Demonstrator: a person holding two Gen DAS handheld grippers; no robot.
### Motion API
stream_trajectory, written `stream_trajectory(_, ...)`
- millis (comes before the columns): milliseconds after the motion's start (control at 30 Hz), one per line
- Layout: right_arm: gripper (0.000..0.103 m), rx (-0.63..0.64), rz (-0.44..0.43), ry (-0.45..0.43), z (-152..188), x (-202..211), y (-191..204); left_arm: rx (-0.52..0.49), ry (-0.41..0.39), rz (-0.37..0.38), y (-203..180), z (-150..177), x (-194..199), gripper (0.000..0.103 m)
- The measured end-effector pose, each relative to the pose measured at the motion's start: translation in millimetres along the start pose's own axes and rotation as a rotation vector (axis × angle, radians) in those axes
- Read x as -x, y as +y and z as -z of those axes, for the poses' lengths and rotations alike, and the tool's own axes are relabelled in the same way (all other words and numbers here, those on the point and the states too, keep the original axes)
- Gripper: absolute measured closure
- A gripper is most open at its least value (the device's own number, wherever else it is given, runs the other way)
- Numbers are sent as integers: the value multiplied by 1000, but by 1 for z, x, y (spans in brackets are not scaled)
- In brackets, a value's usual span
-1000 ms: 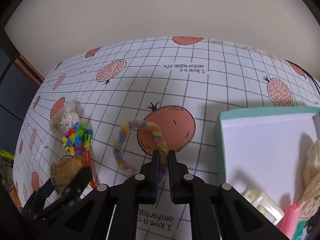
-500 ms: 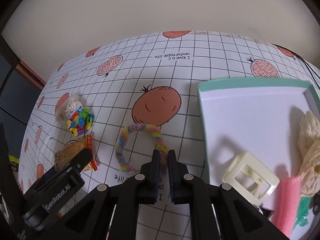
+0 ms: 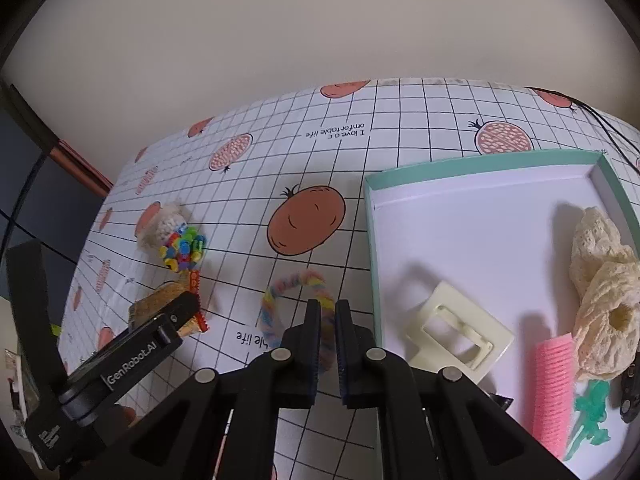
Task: Organize objects
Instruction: 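Lift the biscuit package in the left tool while the right tool carries the ring toward the tray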
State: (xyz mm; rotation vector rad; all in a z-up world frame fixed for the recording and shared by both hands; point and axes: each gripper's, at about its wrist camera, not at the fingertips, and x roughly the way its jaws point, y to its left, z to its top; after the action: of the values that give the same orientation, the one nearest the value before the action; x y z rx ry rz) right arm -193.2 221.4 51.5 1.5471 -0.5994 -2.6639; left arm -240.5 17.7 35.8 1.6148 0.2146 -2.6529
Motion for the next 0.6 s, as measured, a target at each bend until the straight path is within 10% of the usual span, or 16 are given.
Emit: stream_trajectory(600,97,33,-46,10,0,12,-8,24,-6,11,-10,1,18,17)
